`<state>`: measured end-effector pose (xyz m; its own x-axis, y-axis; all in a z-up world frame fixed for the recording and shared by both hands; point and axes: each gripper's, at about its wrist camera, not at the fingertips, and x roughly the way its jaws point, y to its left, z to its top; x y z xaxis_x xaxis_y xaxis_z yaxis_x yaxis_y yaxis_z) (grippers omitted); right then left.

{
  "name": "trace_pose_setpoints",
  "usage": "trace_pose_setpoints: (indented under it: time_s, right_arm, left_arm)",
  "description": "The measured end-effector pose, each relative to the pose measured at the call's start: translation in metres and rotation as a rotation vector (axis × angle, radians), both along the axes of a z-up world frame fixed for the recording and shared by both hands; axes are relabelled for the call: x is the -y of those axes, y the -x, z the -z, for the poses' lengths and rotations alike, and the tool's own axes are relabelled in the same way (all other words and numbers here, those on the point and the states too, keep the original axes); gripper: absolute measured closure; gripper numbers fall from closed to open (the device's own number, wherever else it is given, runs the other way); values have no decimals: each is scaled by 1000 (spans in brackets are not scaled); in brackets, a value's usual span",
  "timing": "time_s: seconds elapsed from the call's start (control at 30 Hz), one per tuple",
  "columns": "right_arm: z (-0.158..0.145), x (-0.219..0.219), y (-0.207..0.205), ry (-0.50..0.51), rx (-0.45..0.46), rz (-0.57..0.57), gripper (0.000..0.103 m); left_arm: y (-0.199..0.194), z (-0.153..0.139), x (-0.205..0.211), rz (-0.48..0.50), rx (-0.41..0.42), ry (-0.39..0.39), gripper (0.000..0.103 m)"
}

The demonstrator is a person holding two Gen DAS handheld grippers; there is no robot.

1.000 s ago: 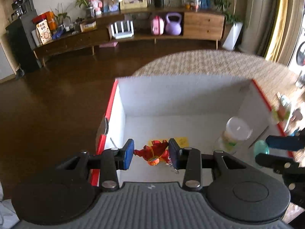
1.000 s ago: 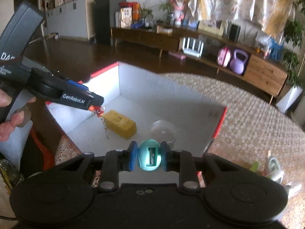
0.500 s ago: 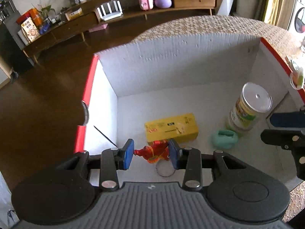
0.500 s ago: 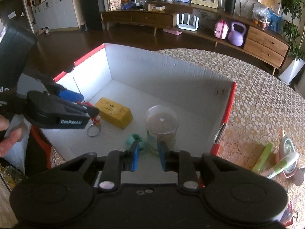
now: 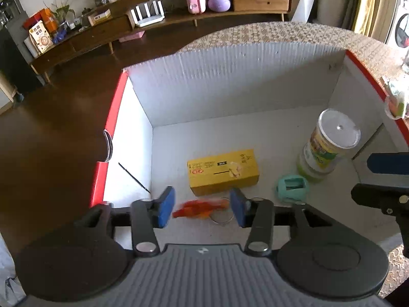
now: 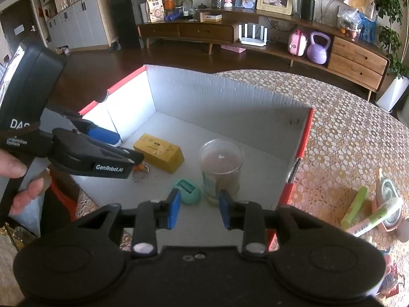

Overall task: Organize rigid objects
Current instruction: 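Carry both items into the red box and open both tools to release, then move both open tools back over the remaining items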

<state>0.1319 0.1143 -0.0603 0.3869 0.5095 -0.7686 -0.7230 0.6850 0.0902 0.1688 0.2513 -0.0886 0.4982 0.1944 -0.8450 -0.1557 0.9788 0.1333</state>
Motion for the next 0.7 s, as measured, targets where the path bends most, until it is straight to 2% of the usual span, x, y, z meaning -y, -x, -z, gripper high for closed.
trace_pose_setpoints:
  time_s: [0.03,0.07,0.4,0.7]
  right_arm:
    - [-1,1,1,-3,3,2,69]
    - [-3,2,2,-8,6,3,68]
    - [-22,19,14,-57,31,7,62]
    - [-44,41,26,-114,61,21,54]
  left_arm:
    - [2,-2,1,-1,9,0,43]
    - [3,-3,1,0,16,-1,43]
    - [17,-29,12,3,79,-15,43]
    - [35,-56,31,25,152,12,43]
